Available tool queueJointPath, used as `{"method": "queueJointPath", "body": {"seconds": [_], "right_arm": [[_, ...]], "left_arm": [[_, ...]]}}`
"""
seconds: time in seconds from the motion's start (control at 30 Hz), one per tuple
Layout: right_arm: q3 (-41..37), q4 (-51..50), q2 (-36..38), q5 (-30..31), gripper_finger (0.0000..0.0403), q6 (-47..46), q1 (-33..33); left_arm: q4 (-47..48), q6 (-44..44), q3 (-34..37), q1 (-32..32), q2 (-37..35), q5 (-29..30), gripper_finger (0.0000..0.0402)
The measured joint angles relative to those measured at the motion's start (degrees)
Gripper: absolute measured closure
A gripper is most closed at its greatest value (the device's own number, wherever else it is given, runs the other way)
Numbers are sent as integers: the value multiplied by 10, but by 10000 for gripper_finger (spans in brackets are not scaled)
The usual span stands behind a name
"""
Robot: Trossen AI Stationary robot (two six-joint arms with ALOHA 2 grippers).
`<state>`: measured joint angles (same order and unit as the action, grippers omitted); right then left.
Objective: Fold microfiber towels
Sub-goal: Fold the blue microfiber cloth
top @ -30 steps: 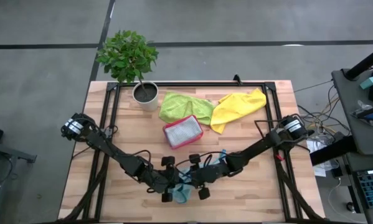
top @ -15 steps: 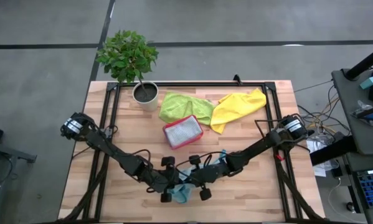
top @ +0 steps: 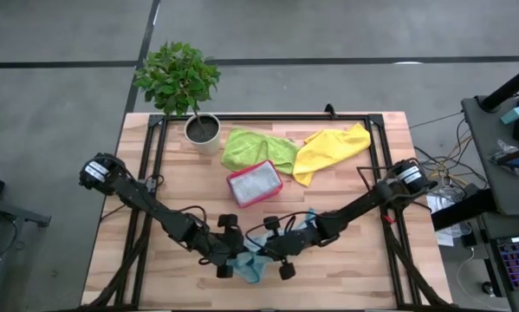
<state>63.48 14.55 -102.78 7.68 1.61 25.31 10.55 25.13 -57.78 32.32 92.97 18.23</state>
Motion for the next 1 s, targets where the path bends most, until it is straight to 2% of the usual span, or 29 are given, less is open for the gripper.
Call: {"method": "queueJointPath", "body": {"seconds": [0.43, 0.73, 1.0], "right_arm": [[0, -28, 35, -3, 394, 10, 1], [0, -27, 33, -2, 391, -11, -1], [-1, -18, 4, 5, 375, -16, -6]], "left_arm": [[14, 12, 9, 0, 0, 2, 401], [4, 86, 57, -1, 1, 43, 401], [-6, 90, 61, -1, 1, 48, 401]]}}
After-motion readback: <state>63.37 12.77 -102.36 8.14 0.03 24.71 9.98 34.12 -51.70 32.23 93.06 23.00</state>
